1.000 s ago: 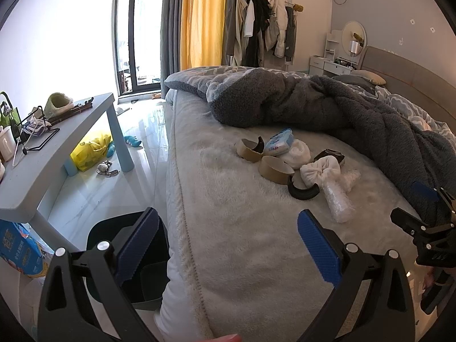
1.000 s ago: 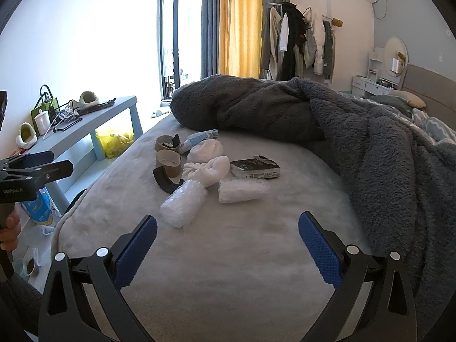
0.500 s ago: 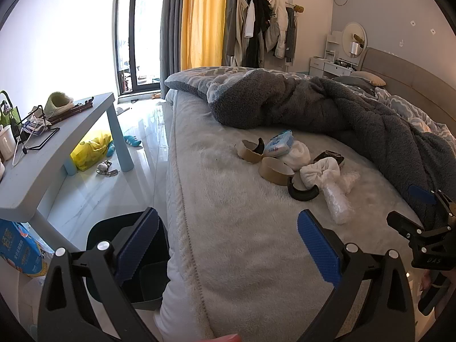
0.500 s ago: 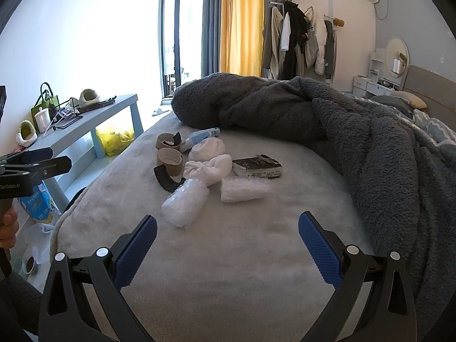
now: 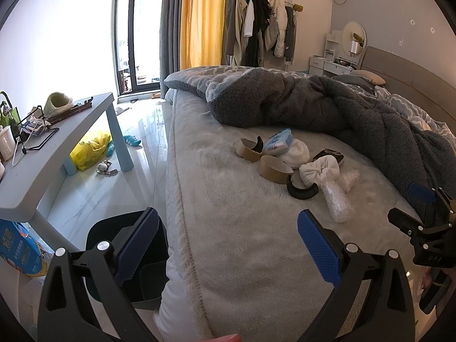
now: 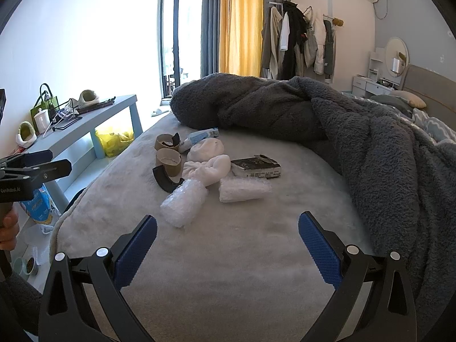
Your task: Collect trash
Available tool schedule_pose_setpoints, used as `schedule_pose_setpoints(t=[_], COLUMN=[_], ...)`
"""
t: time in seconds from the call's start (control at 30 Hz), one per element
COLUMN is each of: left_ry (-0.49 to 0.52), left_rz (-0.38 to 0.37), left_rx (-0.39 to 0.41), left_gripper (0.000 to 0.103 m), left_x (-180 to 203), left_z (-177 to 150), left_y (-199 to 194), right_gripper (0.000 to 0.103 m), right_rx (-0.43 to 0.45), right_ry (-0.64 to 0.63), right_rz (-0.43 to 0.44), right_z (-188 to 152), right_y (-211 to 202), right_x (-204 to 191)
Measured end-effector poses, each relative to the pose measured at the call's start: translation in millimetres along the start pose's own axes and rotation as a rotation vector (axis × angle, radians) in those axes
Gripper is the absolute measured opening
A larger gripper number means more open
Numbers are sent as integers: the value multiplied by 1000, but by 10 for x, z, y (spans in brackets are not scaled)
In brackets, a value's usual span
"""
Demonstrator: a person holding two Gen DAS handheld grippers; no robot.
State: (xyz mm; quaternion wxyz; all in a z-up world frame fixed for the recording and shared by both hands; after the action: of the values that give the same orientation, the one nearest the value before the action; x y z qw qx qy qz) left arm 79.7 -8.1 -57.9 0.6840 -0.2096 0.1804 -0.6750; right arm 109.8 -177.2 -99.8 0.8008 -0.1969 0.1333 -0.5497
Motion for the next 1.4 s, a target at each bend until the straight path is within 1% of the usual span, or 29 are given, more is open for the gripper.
schedule_pose_setpoints(t=[0.6,0.83,0.97,1.03,1.17,1.2,1.3,1.4], left_ry=[-4,-8,-10,-24,-20,-12,24,49], left_rz=[-9,-11,-31,-57,-78,-103,-137,-171], left_rx=[-10,-11,-11,-22,-20,-20,-13,-22], left_gripper=[100,100,99,99,99,99,99,98], left_x=[10,9,63,110,215,286,474,647], left_z=[-43,-44,-38,-51,-37,-28,-29,-32], left_y=[8,7,30,59,96,105,129,199], right_gripper=[100,100,100,100,99,99,97,89], right_rx=[12,-2,-24,-25,-28,-31,-48,-58], right_ry=[24,22,18,19,31,39,63,73], right_rz=[-4,-5,3,12,22,24,33,44], right_z=[36,11,-18,-12,-7,-12,-39,-49], right_y=[-54,-45,-6,-5,2,8,53,89], right_x=[93,111,110,111,166,193,281,358])
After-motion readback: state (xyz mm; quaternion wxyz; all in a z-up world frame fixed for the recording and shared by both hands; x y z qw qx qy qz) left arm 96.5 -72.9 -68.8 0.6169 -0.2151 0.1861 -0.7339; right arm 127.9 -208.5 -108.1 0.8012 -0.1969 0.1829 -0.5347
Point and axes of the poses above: each gripper's, at about its wrist camera, not at the fingertips, and y roughly the way its jaws point, x to its right, z to its top, the point moved 10 cm from there along y, roughly the way its jaws point, and after that the axes turned 5 degrees about x, right-handed, at the moved point
